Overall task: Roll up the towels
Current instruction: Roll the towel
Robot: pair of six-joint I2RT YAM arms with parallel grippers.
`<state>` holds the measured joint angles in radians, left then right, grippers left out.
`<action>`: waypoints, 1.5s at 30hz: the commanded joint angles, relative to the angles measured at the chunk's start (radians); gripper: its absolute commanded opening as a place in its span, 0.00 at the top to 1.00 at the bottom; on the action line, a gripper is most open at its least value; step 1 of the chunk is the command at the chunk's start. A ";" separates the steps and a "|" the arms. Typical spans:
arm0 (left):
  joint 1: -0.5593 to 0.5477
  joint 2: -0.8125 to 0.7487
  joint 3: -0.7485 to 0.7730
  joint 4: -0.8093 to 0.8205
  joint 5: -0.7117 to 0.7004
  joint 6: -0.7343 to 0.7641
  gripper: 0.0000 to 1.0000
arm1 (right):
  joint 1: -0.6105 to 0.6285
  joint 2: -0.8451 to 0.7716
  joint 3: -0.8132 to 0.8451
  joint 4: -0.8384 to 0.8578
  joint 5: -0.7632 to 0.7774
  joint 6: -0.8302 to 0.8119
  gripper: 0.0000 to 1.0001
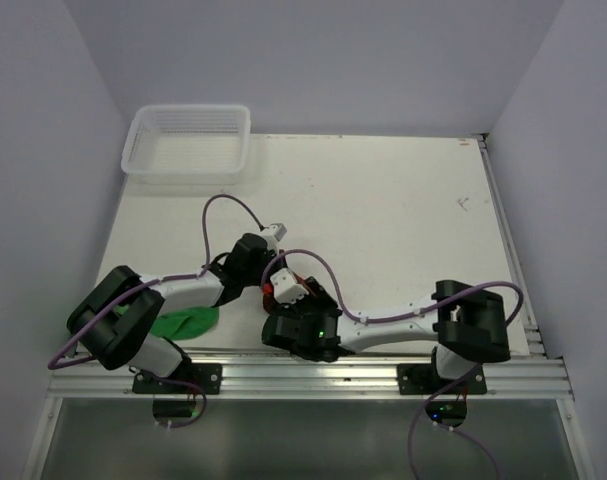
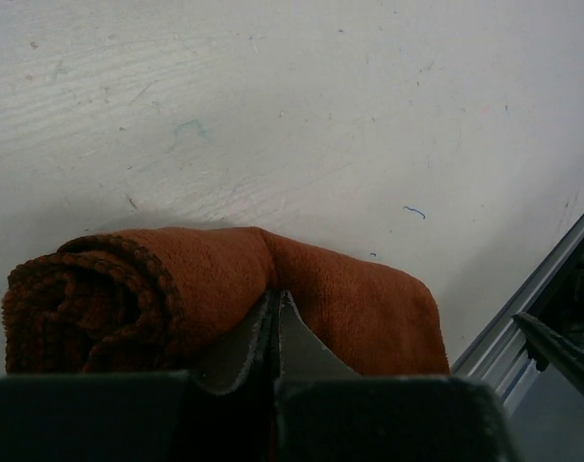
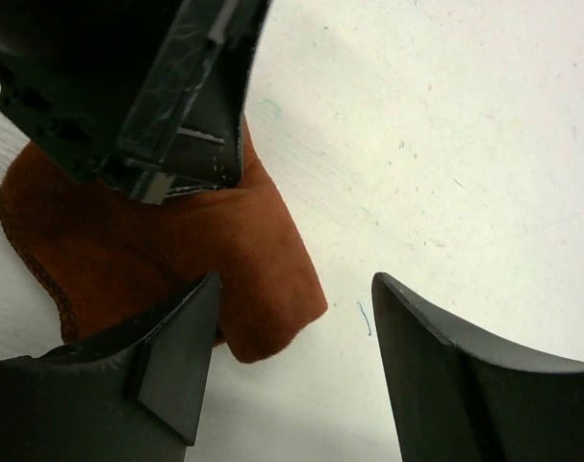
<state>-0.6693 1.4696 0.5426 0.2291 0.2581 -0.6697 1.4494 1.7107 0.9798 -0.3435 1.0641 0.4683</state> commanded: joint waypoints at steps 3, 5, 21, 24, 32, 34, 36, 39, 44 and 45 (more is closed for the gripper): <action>-0.010 0.014 -0.027 -0.039 -0.023 0.009 1.00 | -0.046 -0.205 -0.102 0.164 -0.127 0.023 0.31; -0.010 0.014 -0.033 -0.039 -0.026 0.009 1.00 | -0.069 -0.253 -0.151 0.202 -0.228 0.026 0.31; -0.012 -0.048 -0.073 -0.016 -0.028 0.018 1.00 | -0.492 -0.339 -0.331 0.460 -1.033 0.176 0.31; -0.012 -0.054 -0.082 -0.019 -0.030 0.018 1.00 | -0.498 -0.294 -0.323 0.460 -1.041 0.179 0.31; -0.012 -0.068 -0.101 -0.013 -0.039 0.016 1.00 | -0.506 -0.220 -0.337 0.492 -1.099 0.193 0.35; -0.013 -0.068 -0.101 -0.017 -0.045 0.016 1.00 | -0.506 -0.217 -0.340 0.501 -1.118 0.193 0.38; -0.013 -0.068 -0.099 -0.017 -0.052 0.016 1.00 | -0.506 -0.217 -0.349 0.508 -1.139 0.191 0.46; -0.012 -0.068 -0.093 -0.028 -0.062 0.016 1.00 | -0.506 -0.221 -0.362 0.515 -1.171 0.181 0.60; -0.010 -0.083 -0.027 -0.071 -0.088 0.024 1.00 | -0.504 -0.223 -0.375 0.525 -1.173 0.158 0.86; -0.009 -0.083 -0.009 -0.104 -0.094 0.030 1.00 | -0.504 -0.227 -0.383 0.526 -1.149 0.156 0.87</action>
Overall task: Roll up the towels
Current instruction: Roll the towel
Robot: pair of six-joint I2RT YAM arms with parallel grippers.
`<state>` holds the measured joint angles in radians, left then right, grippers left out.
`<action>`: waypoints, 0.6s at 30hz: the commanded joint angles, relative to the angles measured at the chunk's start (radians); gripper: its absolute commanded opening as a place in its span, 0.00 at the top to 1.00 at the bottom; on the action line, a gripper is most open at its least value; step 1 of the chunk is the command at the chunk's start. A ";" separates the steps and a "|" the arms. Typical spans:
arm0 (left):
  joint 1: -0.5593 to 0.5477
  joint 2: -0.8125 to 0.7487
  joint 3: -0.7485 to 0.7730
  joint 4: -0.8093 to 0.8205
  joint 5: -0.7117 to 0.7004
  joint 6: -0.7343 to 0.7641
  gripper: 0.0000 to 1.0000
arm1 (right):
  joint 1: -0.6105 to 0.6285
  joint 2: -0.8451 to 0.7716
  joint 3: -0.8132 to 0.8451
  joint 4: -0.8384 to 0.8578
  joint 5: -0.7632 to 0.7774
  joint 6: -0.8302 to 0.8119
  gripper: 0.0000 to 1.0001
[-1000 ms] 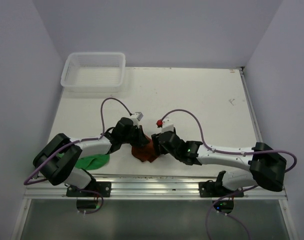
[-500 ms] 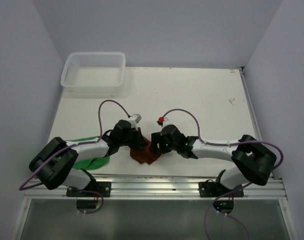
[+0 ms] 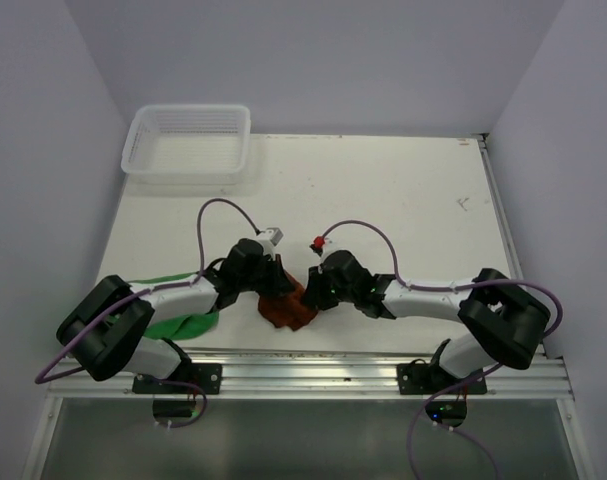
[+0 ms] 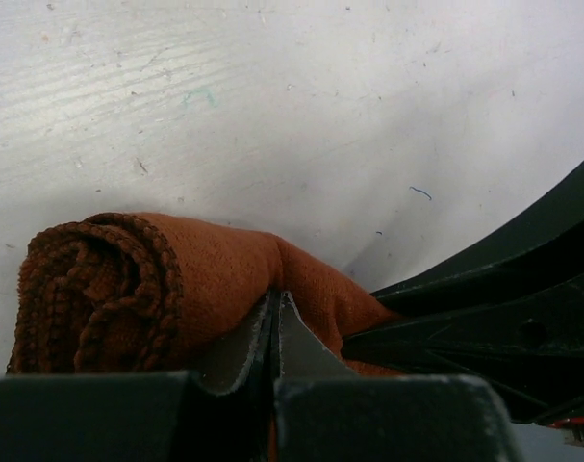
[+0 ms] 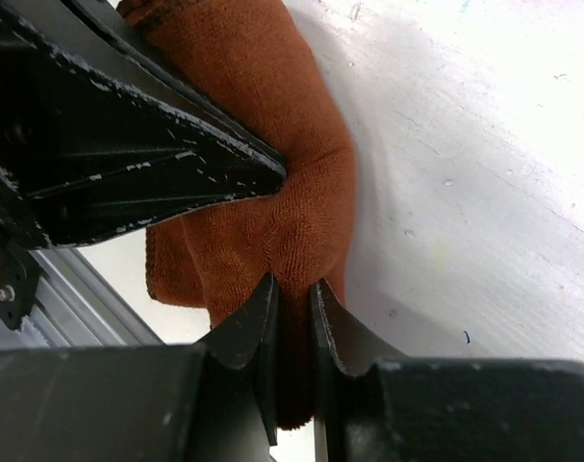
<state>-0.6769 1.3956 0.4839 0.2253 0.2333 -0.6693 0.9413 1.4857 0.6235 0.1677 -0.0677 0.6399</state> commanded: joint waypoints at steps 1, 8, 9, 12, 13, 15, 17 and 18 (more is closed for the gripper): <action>-0.001 -0.009 0.091 -0.121 -0.086 0.037 1.00 | 0.005 -0.005 -0.028 0.015 0.000 -0.020 0.89; 0.059 -0.030 0.255 -0.265 -0.132 0.092 1.00 | 0.076 -0.088 -0.002 -0.088 0.357 -0.091 0.94; 0.069 -0.033 0.283 -0.285 -0.137 0.096 1.00 | 0.091 -0.099 0.013 -0.108 0.414 -0.117 0.94; 0.091 -0.040 0.309 -0.308 -0.147 0.102 1.00 | 0.166 -0.088 0.056 -0.151 0.623 -0.158 0.94; 0.094 -0.040 0.323 -0.311 -0.147 0.102 1.00 | 0.183 -0.076 0.067 -0.157 0.666 -0.169 0.94; 0.096 -0.037 0.334 -0.317 -0.144 0.105 1.00 | 0.227 -0.048 0.105 -0.165 0.781 -0.183 0.94; 0.097 -0.027 0.344 -0.319 -0.131 0.105 1.00 | 0.270 0.008 0.133 -0.227 0.867 -0.183 0.94; 0.097 -0.026 0.346 -0.320 -0.126 0.103 1.00 | 0.286 0.030 0.157 -0.240 0.947 -0.183 0.93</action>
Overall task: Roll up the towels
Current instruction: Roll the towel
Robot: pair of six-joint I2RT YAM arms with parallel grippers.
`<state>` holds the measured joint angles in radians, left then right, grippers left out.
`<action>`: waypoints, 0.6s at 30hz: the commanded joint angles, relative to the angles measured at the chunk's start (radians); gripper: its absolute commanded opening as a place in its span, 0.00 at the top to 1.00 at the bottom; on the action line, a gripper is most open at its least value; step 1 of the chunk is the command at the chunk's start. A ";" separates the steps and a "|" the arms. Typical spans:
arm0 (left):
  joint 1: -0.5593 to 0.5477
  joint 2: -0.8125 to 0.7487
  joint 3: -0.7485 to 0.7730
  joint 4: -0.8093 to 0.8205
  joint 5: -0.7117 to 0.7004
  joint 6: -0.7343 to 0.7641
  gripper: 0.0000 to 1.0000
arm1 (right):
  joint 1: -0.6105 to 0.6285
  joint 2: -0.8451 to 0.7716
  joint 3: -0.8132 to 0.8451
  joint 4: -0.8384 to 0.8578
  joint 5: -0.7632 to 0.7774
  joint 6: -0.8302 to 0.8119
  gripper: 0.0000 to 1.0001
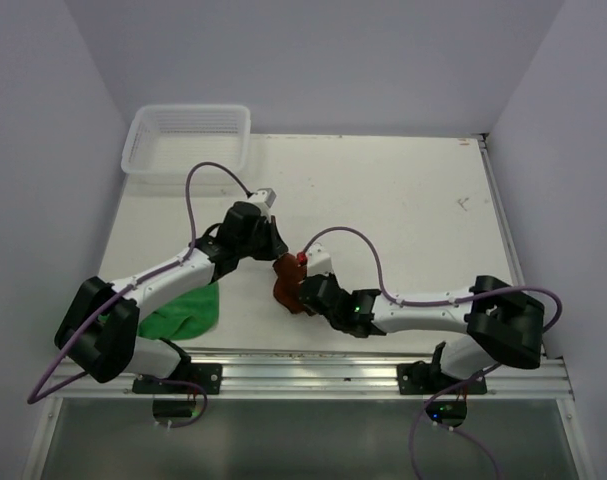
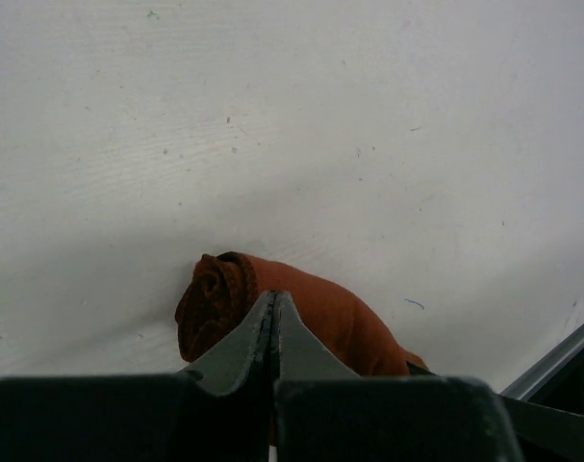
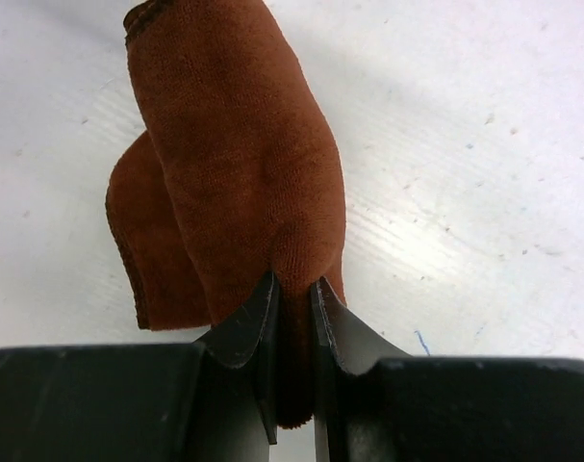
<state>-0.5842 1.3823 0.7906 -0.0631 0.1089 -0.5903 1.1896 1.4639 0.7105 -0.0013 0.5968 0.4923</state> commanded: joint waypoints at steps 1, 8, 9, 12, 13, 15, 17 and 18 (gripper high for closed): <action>0.004 -0.011 0.039 -0.029 0.011 0.023 1.00 | 0.074 0.081 0.081 -0.086 0.317 -0.035 0.92; 0.004 -0.023 0.018 -0.034 0.049 0.004 0.89 | 0.206 0.252 0.201 -0.166 0.463 -0.078 0.89; 0.004 -0.026 0.013 -0.034 0.055 0.001 0.86 | 0.220 0.274 0.234 -0.183 0.477 -0.078 0.89; 0.004 -0.051 -0.011 -0.014 0.092 -0.020 0.83 | 0.269 0.350 0.303 -0.252 0.540 -0.078 0.88; 0.003 -0.058 -0.027 -0.006 0.109 -0.025 0.83 | 0.290 0.369 0.322 -0.284 0.563 -0.078 0.88; 0.000 -0.072 -0.037 0.009 0.124 -0.035 0.83 | 0.311 0.413 0.386 -0.333 0.590 -0.066 0.88; -0.006 -0.074 -0.051 0.014 0.139 -0.043 0.83 | 0.333 0.486 0.432 -0.414 0.630 -0.055 0.87; -0.017 -0.074 -0.057 0.014 0.137 -0.045 0.83 | 0.341 0.510 0.485 -0.457 0.646 -0.019 0.87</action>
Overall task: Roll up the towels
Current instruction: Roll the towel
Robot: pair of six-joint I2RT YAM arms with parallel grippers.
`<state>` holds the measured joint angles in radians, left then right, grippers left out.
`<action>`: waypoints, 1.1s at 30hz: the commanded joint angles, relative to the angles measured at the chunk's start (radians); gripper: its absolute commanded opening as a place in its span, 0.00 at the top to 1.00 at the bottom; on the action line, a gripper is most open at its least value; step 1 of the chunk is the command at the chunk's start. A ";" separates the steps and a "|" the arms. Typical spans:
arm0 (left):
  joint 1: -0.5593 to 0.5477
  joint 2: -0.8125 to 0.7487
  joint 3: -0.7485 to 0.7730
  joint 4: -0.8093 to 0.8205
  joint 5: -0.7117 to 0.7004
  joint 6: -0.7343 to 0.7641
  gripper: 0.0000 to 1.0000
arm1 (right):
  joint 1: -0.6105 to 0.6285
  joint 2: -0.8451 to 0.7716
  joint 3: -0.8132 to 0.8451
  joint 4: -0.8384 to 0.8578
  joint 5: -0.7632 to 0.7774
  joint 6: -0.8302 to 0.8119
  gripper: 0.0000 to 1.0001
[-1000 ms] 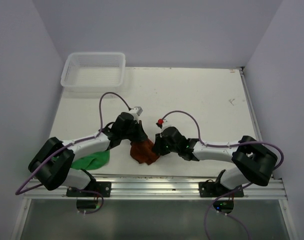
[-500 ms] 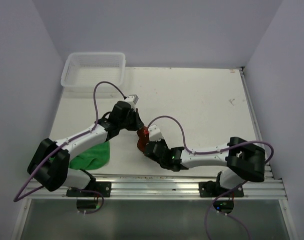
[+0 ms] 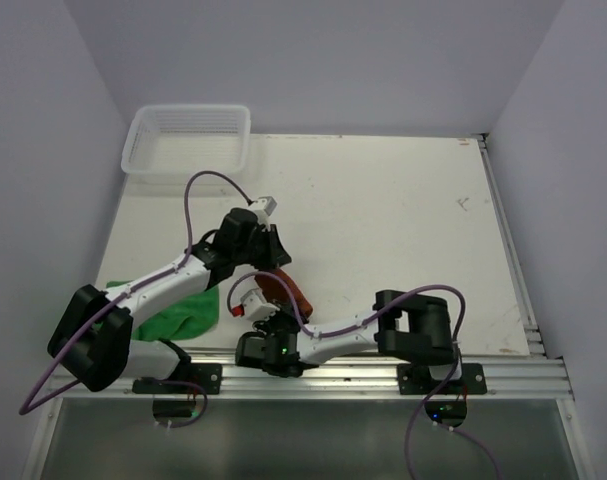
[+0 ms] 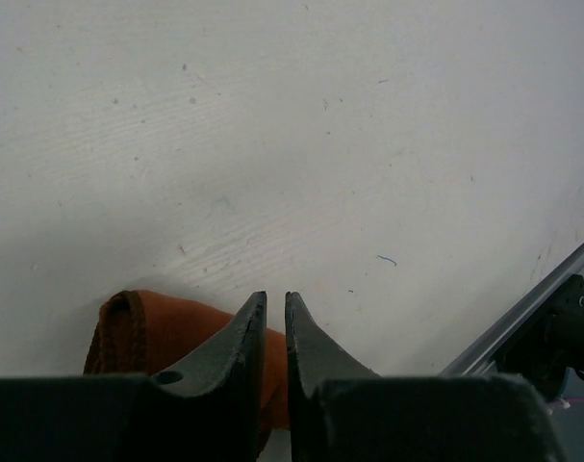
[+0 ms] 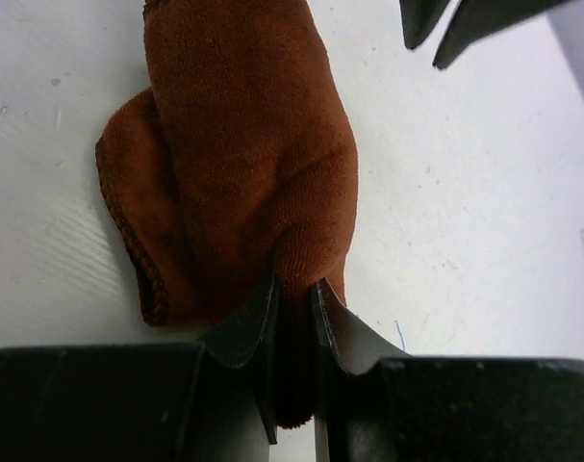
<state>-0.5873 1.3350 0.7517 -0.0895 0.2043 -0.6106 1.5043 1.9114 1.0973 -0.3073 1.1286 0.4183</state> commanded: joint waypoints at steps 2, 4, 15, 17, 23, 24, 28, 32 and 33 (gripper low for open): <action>-0.028 -0.031 -0.043 0.042 0.030 -0.035 0.83 | 0.040 0.126 0.162 -0.251 0.141 0.091 0.85; -0.049 -0.036 -0.081 0.050 0.023 -0.044 0.83 | 0.045 0.164 0.187 -0.327 0.142 0.150 0.85; -0.083 -0.053 -0.232 0.122 -0.017 -0.090 0.83 | 0.046 0.124 0.147 -0.267 0.074 0.159 0.76; -0.083 -0.030 -0.235 0.132 -0.025 -0.090 0.84 | 0.045 0.103 0.130 -0.227 0.037 0.142 0.72; -0.085 0.006 -0.256 0.142 -0.081 -0.077 0.87 | 0.013 -0.015 0.046 -0.159 -0.035 0.203 0.56; -0.085 0.007 -0.259 0.143 -0.086 -0.074 0.87 | 0.008 -0.035 0.032 -0.130 -0.041 0.208 0.54; -0.085 0.023 -0.268 0.154 -0.086 -0.074 0.87 | -0.007 -0.164 -0.051 -0.023 -0.096 0.183 0.46; -0.085 0.032 -0.272 0.171 -0.083 -0.081 0.87 | -0.019 -0.260 -0.143 0.072 -0.153 0.172 0.38; -0.085 0.033 -0.275 0.175 -0.083 -0.083 0.88 | -0.022 -0.279 -0.155 0.092 -0.161 0.174 0.37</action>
<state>-0.6647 1.3449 0.5098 0.1040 0.1612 -0.6968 1.4906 1.7130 0.9802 -0.3367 1.0115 0.5682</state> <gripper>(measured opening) 0.128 0.617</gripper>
